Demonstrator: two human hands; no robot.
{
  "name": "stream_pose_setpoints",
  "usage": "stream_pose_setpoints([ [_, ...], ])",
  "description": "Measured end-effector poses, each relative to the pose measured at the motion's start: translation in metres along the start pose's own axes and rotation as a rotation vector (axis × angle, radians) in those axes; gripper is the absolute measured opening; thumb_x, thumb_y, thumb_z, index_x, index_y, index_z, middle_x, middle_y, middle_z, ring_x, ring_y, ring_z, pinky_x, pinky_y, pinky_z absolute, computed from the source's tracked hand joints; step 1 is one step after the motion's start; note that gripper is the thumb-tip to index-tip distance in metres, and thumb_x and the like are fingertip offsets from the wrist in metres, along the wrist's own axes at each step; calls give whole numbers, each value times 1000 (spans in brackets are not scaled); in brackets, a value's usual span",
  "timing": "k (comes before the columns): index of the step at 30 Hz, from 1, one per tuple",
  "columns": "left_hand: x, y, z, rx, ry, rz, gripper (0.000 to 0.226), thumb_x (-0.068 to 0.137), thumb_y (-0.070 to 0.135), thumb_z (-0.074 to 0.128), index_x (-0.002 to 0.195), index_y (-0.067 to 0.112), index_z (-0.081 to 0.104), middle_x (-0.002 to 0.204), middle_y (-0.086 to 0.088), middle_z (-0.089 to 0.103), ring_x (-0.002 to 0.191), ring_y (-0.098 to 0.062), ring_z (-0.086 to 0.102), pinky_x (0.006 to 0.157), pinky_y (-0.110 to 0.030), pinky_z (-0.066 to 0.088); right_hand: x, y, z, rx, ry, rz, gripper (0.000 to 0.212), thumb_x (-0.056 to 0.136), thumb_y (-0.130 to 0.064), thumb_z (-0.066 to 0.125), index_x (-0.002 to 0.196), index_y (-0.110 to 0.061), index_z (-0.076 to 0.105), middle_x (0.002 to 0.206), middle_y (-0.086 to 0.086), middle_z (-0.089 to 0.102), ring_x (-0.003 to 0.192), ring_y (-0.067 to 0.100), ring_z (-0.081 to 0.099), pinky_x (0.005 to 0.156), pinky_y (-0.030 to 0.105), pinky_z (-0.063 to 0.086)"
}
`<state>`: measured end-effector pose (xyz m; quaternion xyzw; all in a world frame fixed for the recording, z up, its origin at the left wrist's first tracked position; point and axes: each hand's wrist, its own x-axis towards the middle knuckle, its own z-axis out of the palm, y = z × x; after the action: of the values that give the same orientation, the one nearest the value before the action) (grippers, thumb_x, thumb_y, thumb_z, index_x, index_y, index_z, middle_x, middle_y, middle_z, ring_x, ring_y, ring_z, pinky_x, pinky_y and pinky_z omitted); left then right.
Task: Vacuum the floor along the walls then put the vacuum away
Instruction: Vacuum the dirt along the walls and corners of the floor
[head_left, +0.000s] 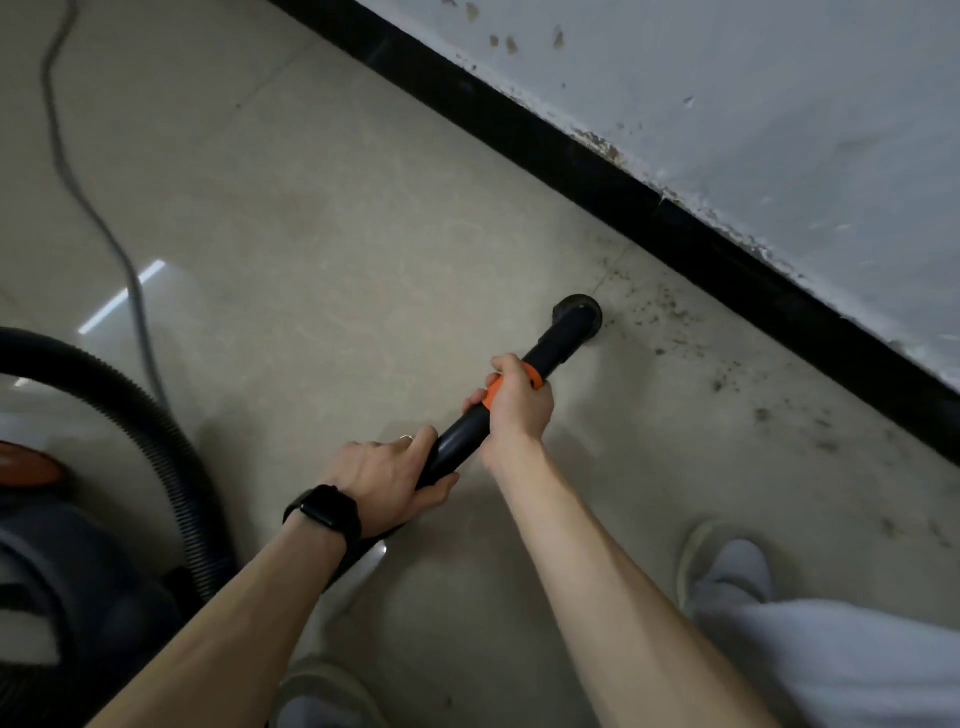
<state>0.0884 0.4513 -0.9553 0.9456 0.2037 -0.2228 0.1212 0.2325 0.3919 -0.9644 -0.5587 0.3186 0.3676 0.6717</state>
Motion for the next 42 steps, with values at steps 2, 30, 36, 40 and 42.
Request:
stream_pose_setpoints([
  [2,4,9,3,-66,12,-19,45,91,68,35,104,25,36,96,5,66,80,-25,67,58,-31,35,2,-6,-3,-12,0,-3,16,84,-4,63,91,-11,51,58,-1,47,41,16,41,44,26,41],
  [30,72,38,4,-441,113,-101,44,95,59,46,113,20,39,100,-2,59,87,-27,62,60,-32,36,57,-61,9,-55,-155,-41,12,87,-13,60,81,-15,49,61,-5,49,42,12,41,43,25,42],
  [36,84,36,-1,-504,142,-99,40,95,57,48,108,21,38,94,-2,58,73,-23,53,60,-32,36,65,-71,20,-73,-165,-38,13,87,-13,60,81,-15,49,61,-5,49,42,11,41,43,24,41],
  [40,93,34,-5,-530,135,-118,38,94,58,49,104,24,35,88,1,53,71,-22,49,60,-32,39,70,-78,26,-74,-181,-37,14,87,-13,60,79,-15,49,61,-5,48,41,11,40,43,23,40],
  [42,97,33,-7,-522,143,-123,37,94,58,49,99,27,29,85,3,51,69,-21,48,58,-32,35,73,-80,30,-66,-195,-35,14,88,-13,58,78,-16,48,62,-5,48,41,11,40,43,23,40],
])
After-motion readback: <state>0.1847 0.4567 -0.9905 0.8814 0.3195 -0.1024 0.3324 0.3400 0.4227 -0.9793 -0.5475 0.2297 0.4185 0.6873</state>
